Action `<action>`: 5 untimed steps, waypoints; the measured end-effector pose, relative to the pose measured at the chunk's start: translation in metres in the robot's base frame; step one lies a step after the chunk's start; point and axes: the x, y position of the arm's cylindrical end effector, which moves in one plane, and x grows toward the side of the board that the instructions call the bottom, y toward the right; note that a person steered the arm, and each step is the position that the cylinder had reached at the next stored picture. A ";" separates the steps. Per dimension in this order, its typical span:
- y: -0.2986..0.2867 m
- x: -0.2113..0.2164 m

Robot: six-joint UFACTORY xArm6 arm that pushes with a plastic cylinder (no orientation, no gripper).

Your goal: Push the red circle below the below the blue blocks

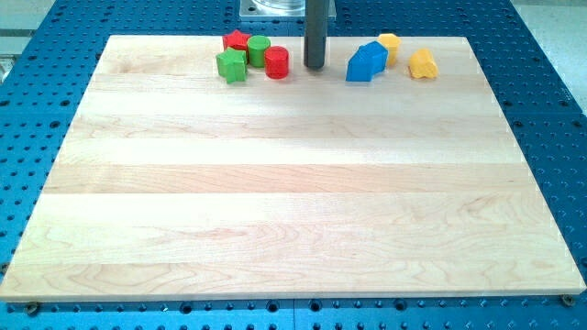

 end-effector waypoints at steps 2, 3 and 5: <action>-0.092 0.053; -0.083 0.096; 0.049 0.163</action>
